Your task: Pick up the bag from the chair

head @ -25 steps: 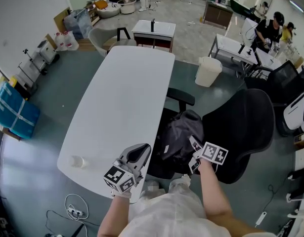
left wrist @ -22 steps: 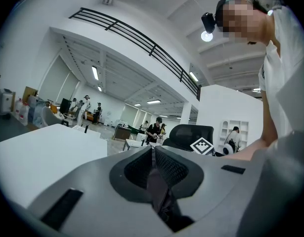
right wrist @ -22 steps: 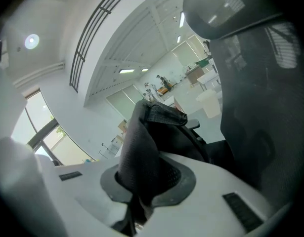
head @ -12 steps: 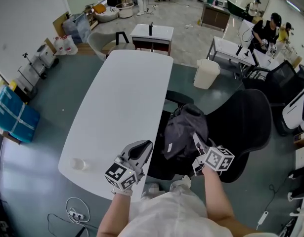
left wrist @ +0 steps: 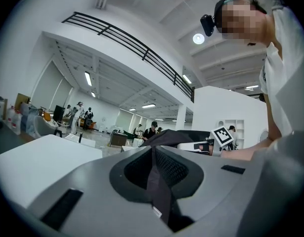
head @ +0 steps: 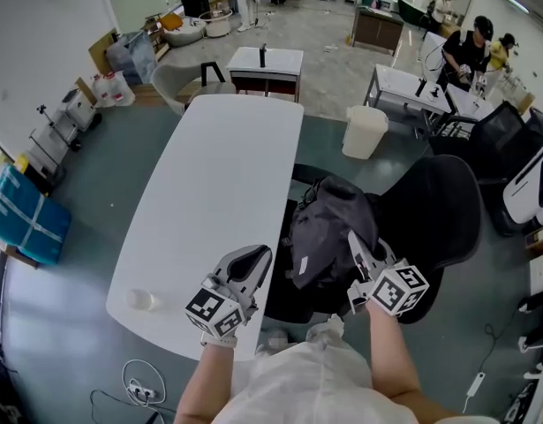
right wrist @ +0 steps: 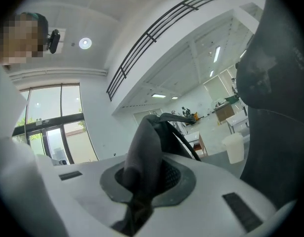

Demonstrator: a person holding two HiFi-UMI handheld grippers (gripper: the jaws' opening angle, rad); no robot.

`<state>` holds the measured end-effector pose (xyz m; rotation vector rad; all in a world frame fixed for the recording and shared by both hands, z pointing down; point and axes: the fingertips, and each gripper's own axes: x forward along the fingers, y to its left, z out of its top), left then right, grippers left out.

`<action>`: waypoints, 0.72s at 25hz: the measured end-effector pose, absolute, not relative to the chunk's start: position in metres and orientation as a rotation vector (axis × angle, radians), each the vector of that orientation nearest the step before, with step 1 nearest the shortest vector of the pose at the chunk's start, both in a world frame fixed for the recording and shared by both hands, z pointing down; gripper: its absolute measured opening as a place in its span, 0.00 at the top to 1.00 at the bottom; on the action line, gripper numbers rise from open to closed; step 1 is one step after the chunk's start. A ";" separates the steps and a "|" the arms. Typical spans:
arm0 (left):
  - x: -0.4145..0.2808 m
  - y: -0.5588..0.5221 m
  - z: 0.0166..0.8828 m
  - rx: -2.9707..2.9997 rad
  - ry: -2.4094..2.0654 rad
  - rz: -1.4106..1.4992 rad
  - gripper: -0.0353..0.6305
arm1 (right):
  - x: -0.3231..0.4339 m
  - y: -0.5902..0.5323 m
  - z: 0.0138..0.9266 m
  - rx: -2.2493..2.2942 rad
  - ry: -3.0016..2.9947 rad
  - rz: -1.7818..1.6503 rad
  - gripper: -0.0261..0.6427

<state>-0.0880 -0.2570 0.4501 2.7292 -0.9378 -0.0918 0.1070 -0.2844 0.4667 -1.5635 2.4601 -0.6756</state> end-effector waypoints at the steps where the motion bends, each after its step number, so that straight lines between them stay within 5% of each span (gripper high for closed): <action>1: -0.088 -0.257 0.447 2.734 -0.935 -0.099 0.89 | 0.106 -0.284 0.460 -1.560 2.465 -0.649 0.89; 18: -0.109 -0.263 0.415 2.776 -1.044 -0.170 0.89 | 0.093 -0.275 0.393 -1.401 2.481 -0.438 0.89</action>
